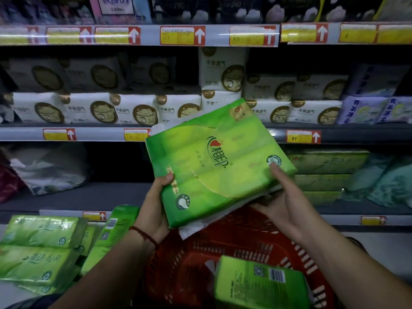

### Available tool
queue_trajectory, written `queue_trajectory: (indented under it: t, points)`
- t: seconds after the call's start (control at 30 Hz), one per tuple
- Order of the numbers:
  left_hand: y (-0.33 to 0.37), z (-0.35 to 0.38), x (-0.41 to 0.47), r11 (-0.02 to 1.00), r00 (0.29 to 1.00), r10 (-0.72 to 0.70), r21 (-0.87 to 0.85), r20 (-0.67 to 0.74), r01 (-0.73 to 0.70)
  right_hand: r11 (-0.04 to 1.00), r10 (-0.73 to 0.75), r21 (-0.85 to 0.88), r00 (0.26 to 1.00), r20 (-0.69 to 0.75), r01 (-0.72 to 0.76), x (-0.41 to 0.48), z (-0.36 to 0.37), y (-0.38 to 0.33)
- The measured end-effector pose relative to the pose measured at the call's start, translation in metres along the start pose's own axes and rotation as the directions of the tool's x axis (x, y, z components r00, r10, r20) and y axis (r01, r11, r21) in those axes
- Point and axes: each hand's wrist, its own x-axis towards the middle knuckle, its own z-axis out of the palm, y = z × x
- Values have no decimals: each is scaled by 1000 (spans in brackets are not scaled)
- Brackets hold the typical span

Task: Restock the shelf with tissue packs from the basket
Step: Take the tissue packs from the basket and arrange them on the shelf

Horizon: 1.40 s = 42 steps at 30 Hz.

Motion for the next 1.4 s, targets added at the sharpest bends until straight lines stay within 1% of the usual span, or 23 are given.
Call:
queue_trajectory:
  t: [0.07, 0.13, 0.2, 0.27, 0.33, 0.4, 0.5, 0.57, 0.63, 0.7, 0.73, 0.77, 0.8, 0.83, 0.87, 0.93, 1.0, 1.1, 1.23, 1.33, 1.4]
  points:
    - [-4, 0, -1, 998, 997, -58, 10, 52, 58, 997, -67, -30, 995, -77, 64, 4, -2, -4]
    - [-12, 4, -1, 995, 990, -96, -6, 107, 97, 992, -123, -36, 985, -124, 119, 8, -6, -13]
    - [-17, 6, 0, 994, 987, -75, -65, 142, 85, 988, -151, -32, 979, -138, 148, 11, -10, -21]
    - [-17, 5, 5, 991, 991, -35, -123, 126, 51, 990, -140, 1, 979, -150, 142, 12, -13, -25]
    - [-12, 6, 8, 991, 993, -38, -127, 113, 52, 989, -138, 27, 981, -133, 143, 9, -10, -26]
    - [-11, 8, 9, 991, 993, -61, -111, 106, 73, 991, -132, 6, 984, -116, 134, 7, -9, -26]
    - [-16, 9, 9, 990, 993, -35, -135, 112, 50, 988, -75, -133, 997, -16, 72, 6, -7, -23]
    - [-19, 9, 8, 989, 992, 0, -147, 124, 18, 986, -37, -160, 998, 58, 46, 3, -6, -12]
    - [-18, 7, 9, 991, 986, 16, -131, 169, 6, 987, -75, -141, 996, 42, 80, 1, -6, -5]
    - [-15, 9, 11, 997, 980, 27, -72, 198, -13, 985, -115, -127, 993, 27, 117, 0, -7, -8]
    - [-14, 10, 12, 998, 985, 56, -34, 163, -51, 982, -129, -136, 991, 28, 131, 0, -8, -13]
    - [-11, 10, 16, 995, 990, 104, -10, 97, -104, 976, -146, -160, 989, 25, 148, 1, -9, -18]
    - [-7, 8, 19, 987, 987, 160, -7, 23, -160, 967, -166, -192, 986, 26, 167, 2, -11, -24]
    - [-1, 4, 22, 980, 980, 198, -4, -19, -198, 957, -182, -224, 983, 28, 184, 2, -12, -29]
    - [6, 1, 24, 976, 976, 217, 6, -10, -216, 946, -195, -257, 980, 36, 198, 2, -13, -33]
    - [17, -2, 24, 966, 972, 217, 122, 92, -227, 929, -207, -304, 977, 46, 211, 2, -16, -38]
    - [23, -3, 23, 943, 970, 187, 250, 156, -222, 925, -213, -312, 976, 51, 218, 3, -20, -39]
    - [23, 0, 17, 914, 959, 158, 334, 235, -232, 925, -221, -311, 975, 34, 221, 3, -20, -37]
    - [29, 6, 12, 843, 943, 198, 445, 267, -303, 920, -226, -329, 974, 5, 215, 6, -19, -30]
    - [30, 3, 11, 777, 949, 151, 561, 276, -286, 880, -218, -414, 972, 81, 232, 2, -13, -26]
    - [26, 2, 10, 747, 960, 130, 612, 247, -259, 844, -213, -482, 972, 100, 234, 0, -11, -24]
